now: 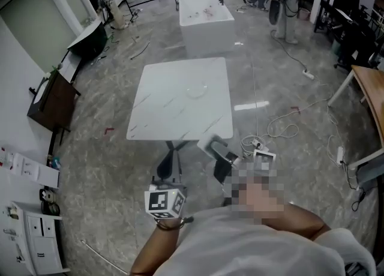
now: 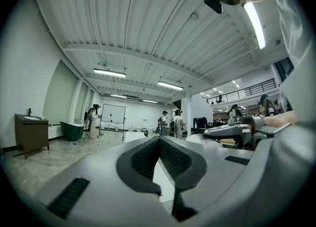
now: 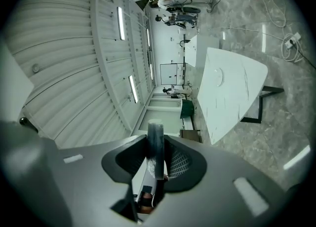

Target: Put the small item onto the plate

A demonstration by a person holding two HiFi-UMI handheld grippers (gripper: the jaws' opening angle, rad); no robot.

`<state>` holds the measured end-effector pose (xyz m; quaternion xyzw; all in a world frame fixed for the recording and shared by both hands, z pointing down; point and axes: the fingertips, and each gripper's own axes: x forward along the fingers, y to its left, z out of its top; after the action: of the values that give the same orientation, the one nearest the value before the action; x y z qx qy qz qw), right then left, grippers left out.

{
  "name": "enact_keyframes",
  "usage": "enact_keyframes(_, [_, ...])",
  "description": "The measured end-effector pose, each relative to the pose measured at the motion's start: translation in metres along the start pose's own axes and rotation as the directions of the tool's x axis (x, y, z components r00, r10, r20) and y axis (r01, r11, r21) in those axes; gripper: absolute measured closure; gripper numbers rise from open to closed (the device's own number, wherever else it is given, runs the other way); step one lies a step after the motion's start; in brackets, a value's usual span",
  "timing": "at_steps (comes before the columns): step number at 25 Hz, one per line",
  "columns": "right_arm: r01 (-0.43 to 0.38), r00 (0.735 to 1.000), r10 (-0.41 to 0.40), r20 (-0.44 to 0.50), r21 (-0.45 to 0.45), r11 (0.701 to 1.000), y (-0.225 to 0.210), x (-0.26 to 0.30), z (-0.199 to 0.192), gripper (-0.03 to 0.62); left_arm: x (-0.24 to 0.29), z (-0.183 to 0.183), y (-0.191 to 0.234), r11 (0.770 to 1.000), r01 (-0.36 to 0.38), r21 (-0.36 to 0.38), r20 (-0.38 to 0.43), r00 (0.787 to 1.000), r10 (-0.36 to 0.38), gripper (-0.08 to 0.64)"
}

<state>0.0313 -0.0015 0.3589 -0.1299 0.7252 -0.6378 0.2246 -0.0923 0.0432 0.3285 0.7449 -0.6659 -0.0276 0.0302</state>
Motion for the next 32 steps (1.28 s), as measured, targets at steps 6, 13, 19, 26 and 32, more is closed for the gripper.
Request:
enact_keyframes(6, [0.008, 1.0, -0.008, 0.009, 0.006, 1.0, -0.016, 0.024, 0.069, 0.491, 0.078, -0.003, 0.001, 1.0, -0.002, 0.0, 0.003, 1.0, 0.002, 0.554])
enact_keyframes(13, [0.037, 0.999, -0.037, 0.014, 0.002, 0.999, -0.044, 0.062, 0.128, 0.491, 0.161, -0.017, 0.028, 1.0, 0.001, -0.021, -0.001, 1.0, -0.001, 0.554])
enact_keyframes(19, [0.08, 0.996, -0.079, 0.035, -0.014, 0.997, -0.077, 0.124, 0.185, 0.491, 0.248, -0.034, 0.067, 0.998, 0.041, -0.041, -0.019, 0.999, -0.042, 0.554])
enact_keyframes(26, [0.155, 0.985, -0.153, 0.085, -0.022, 0.988, -0.126, 0.241, 0.255, 0.491, 0.371, -0.056, 0.144, 0.992, 0.122, -0.003, -0.076, 0.99, -0.122, 0.554])
enact_keyframes(32, [0.271, 0.955, -0.269, 0.128, 0.002, 0.963, -0.194, 0.312, 0.308, 0.491, 0.467, -0.103, 0.193, 0.979, 0.206, 0.002, -0.137, 0.969, -0.204, 0.554])
